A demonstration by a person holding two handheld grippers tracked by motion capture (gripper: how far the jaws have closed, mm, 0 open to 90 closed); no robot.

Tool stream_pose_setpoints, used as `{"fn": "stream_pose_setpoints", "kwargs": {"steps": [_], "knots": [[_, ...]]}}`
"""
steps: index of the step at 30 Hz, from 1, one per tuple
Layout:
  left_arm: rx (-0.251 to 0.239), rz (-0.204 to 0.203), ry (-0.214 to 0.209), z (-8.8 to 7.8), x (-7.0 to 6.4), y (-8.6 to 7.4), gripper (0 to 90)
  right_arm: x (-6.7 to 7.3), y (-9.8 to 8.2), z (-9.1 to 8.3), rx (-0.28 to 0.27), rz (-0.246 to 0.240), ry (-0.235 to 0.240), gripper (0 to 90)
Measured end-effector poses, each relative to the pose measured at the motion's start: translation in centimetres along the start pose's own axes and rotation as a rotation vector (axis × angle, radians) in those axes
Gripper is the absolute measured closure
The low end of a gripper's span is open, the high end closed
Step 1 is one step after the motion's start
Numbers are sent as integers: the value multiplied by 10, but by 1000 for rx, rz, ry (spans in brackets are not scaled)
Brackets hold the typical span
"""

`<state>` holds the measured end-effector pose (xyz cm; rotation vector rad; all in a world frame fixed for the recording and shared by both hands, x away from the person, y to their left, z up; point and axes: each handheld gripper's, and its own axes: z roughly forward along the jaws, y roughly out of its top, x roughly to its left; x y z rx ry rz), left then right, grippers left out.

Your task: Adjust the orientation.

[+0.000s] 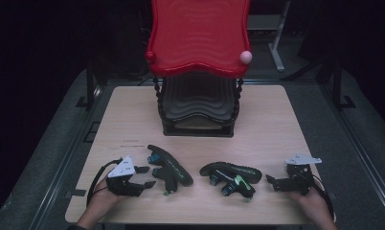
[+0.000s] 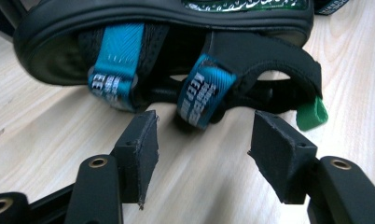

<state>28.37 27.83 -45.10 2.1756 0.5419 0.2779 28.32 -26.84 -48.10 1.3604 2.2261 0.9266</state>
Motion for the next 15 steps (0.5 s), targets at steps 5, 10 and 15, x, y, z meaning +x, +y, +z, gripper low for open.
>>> {"fn": "stream_pose_setpoints", "kwargs": {"steps": [5, 10, 15], "knots": [[17, 27, -4, 13, -2, 6, 464, 0, 0, 0, 0, 1, 0, 11], [17, 49, 7, 16, 0, 8, 595, 0, 0, 0, 0, 1, 0, 11], [19, 55, 17, 15, 0, 9, 678, 0, 0, 0, 1, 0, 1, 11]]}}
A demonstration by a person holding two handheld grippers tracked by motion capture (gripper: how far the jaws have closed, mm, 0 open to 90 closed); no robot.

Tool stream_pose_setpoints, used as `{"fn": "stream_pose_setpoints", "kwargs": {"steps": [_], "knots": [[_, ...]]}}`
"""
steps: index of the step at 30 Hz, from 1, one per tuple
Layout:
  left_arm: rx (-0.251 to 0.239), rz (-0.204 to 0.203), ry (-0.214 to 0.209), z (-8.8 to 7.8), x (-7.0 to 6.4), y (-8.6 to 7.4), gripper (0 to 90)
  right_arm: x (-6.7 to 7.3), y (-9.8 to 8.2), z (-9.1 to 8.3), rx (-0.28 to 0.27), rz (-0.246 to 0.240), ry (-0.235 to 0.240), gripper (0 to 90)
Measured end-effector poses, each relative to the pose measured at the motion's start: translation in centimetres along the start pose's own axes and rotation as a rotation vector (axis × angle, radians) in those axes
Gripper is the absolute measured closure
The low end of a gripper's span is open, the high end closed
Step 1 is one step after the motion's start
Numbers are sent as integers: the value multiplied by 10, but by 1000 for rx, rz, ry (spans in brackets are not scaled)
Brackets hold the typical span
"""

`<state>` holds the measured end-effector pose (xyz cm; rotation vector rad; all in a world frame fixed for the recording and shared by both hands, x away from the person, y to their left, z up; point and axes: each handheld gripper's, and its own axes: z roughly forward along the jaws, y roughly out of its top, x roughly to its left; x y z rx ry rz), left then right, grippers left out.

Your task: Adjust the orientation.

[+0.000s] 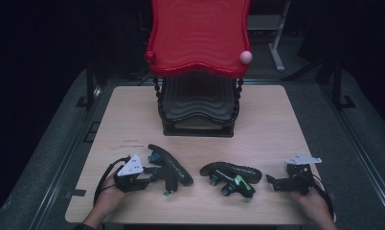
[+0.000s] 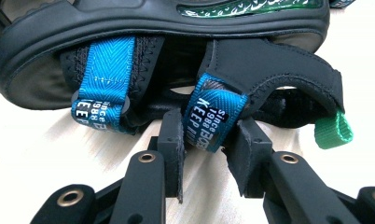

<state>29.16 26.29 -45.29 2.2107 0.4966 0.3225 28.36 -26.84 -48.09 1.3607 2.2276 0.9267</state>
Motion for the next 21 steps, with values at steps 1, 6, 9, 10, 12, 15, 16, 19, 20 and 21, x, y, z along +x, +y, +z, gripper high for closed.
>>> {"fn": "stream_pose_setpoints", "kwargs": {"steps": [1, 6, 9, 10, 12, 15, 16, 19, 20, 21], "knots": [[0, 0, 1, 0, 0, 0, 678, 0, 0, 0, 0, 0, 0, 11], [-17, -30, -6, -8, 4, -1, 684, 0, 0, 0, 0, 0, 1, 11], [-33, -56, 1, -18, 5, -2, 686, 0, 0, 0, 0, -1, 1, 11], [-36, -60, 3, -20, 6, -3, 687, 0, 0, 0, 0, 0, 2, 12], [-38, -67, 4, -25, 7, -5, 688, 0, 0, 0, 0, -2, 2, 12], [-45, -80, 3, -31, 8, -6, 689, 0, 0, 0, -1, -2, 3, 11], [-50, -84, 4, -33, 8, -5, 689, 0, 0, 0, 0, -2, 3, 12], [-71, -102, 2, -37, 9, -2, 691, 0, 0, 0, -1, -2, 3, 12], [-75, -103, 2, -37, 9, -1, 692, 0, 0, 0, -1, -2, 3, 11], [-83, -104, 1, -36, 9, 1, 692, 0, 0, 0, -1, -2, 4, 11]]}}
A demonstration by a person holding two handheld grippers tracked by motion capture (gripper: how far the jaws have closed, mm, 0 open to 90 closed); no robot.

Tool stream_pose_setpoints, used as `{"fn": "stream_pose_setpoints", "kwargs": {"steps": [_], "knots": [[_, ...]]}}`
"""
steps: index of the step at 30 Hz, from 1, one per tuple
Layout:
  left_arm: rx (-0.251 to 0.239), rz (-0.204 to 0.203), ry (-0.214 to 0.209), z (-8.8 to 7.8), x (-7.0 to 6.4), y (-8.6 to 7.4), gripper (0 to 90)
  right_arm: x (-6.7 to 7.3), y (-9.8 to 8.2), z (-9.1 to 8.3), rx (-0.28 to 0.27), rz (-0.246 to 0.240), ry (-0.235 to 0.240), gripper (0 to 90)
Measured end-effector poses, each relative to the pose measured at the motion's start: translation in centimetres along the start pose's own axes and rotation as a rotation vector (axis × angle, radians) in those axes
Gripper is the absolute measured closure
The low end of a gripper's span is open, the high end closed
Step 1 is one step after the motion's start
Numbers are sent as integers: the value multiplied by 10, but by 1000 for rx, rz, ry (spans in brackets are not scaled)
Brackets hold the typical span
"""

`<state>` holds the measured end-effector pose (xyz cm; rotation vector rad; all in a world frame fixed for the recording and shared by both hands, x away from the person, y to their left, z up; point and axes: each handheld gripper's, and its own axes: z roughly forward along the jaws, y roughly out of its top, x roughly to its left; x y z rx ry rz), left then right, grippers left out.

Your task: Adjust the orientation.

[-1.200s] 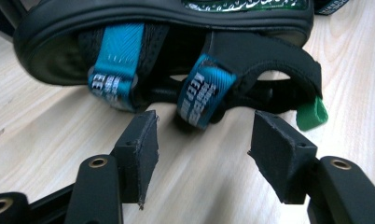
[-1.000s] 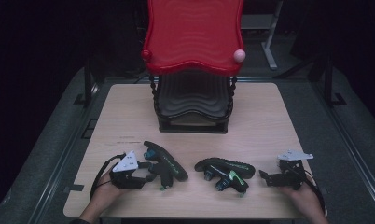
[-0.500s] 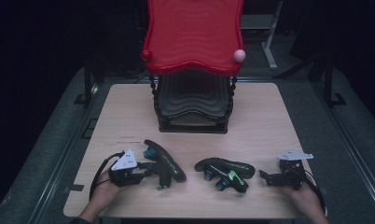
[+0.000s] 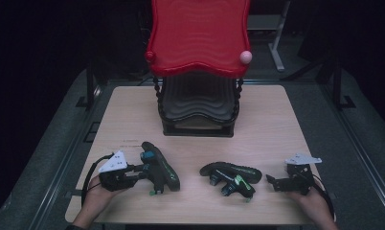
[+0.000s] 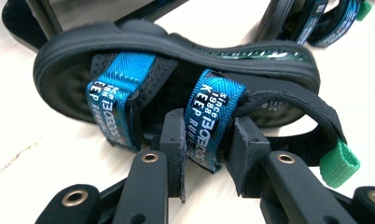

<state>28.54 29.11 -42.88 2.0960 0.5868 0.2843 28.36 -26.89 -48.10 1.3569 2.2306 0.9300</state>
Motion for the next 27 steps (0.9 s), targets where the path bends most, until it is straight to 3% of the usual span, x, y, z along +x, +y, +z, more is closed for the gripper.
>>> {"fn": "stream_pose_setpoints", "kwargs": {"steps": [12, 27], "knots": [[-40, -8, -31, 21, 9, 24, 695, 0, 0, 0, 0, 0, 0, 12], [-38, -12, -55, 69, 17, 51, 697, 0, 0, 0, 0, 0, 0, 12]]}}
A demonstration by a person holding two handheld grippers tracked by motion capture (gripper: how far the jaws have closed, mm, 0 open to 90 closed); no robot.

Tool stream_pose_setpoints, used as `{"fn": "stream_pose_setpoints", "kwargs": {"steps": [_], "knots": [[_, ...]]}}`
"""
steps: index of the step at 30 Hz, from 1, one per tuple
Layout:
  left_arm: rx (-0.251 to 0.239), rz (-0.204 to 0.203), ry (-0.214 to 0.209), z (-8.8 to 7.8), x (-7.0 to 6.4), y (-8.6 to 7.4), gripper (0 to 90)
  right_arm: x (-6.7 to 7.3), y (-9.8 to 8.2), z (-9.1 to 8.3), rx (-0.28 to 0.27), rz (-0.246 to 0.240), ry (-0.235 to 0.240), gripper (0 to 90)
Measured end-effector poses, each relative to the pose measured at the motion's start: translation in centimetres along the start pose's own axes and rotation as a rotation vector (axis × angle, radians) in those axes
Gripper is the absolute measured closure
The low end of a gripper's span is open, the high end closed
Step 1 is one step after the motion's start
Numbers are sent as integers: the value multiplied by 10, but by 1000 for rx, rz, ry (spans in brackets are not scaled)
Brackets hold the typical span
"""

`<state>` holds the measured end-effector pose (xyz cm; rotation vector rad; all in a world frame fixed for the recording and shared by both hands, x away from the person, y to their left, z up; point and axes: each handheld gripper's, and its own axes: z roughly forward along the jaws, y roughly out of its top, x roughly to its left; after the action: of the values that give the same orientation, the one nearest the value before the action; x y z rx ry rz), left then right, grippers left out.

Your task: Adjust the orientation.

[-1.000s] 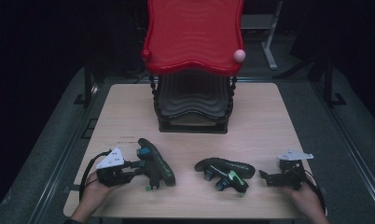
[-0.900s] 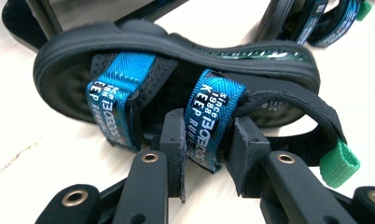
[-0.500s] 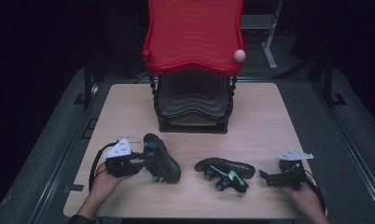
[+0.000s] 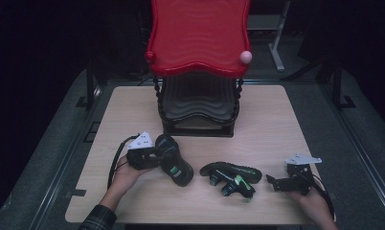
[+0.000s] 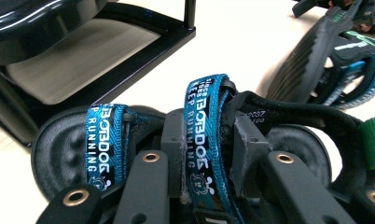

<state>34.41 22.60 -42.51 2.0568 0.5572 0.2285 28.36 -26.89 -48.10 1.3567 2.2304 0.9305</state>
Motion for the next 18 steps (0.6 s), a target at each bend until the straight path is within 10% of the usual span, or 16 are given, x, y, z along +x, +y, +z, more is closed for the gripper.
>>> {"fn": "stream_pose_setpoints", "kwargs": {"steps": [18], "knots": [[-23, -24, 21, 29, -5, 14, 467, 0, 0, 0, 0, -3, 2, 12]]}}
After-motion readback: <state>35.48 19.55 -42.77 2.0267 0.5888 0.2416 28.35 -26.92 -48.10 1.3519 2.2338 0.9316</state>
